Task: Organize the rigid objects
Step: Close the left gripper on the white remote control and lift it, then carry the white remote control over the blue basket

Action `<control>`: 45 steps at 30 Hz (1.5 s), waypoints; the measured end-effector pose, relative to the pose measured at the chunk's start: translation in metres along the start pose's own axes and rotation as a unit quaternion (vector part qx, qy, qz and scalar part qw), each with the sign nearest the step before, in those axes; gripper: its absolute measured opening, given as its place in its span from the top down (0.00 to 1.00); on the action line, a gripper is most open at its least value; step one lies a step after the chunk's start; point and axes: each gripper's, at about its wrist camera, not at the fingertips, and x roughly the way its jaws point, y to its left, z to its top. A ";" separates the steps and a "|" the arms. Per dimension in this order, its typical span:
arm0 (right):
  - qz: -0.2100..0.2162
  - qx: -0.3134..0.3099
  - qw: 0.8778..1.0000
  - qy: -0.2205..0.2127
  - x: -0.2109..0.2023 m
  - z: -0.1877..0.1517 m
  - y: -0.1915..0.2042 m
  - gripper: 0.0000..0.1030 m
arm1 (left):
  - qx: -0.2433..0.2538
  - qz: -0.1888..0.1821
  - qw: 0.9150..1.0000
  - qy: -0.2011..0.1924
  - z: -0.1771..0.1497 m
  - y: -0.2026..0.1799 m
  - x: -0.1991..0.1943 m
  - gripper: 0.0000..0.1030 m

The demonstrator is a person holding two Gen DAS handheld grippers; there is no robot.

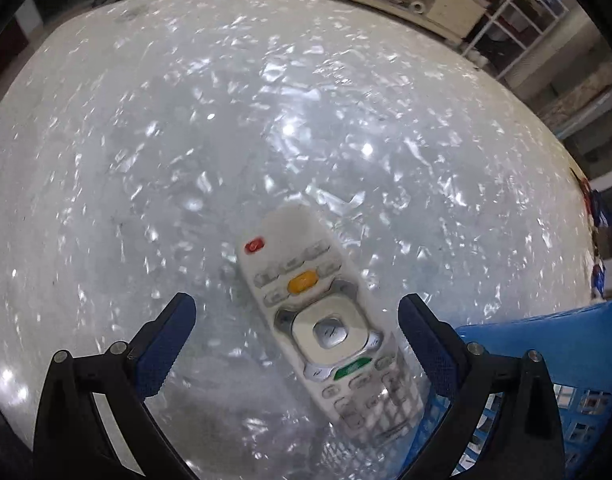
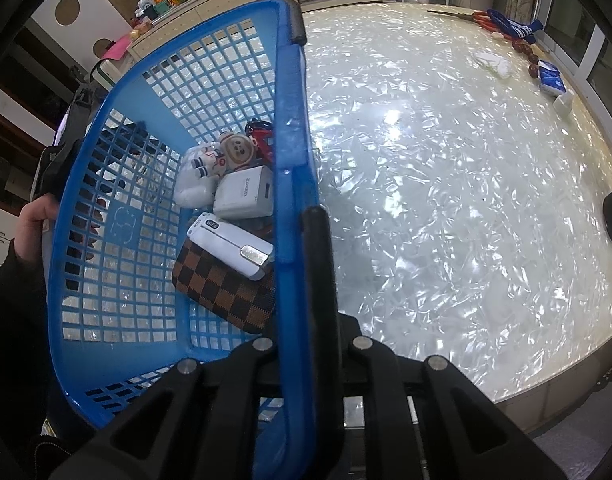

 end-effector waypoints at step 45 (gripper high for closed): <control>-0.037 0.009 0.999 0.006 -0.004 -0.001 0.005 0.95 | 0.221 0.028 0.970 -0.094 -0.049 0.012 -0.091 0.49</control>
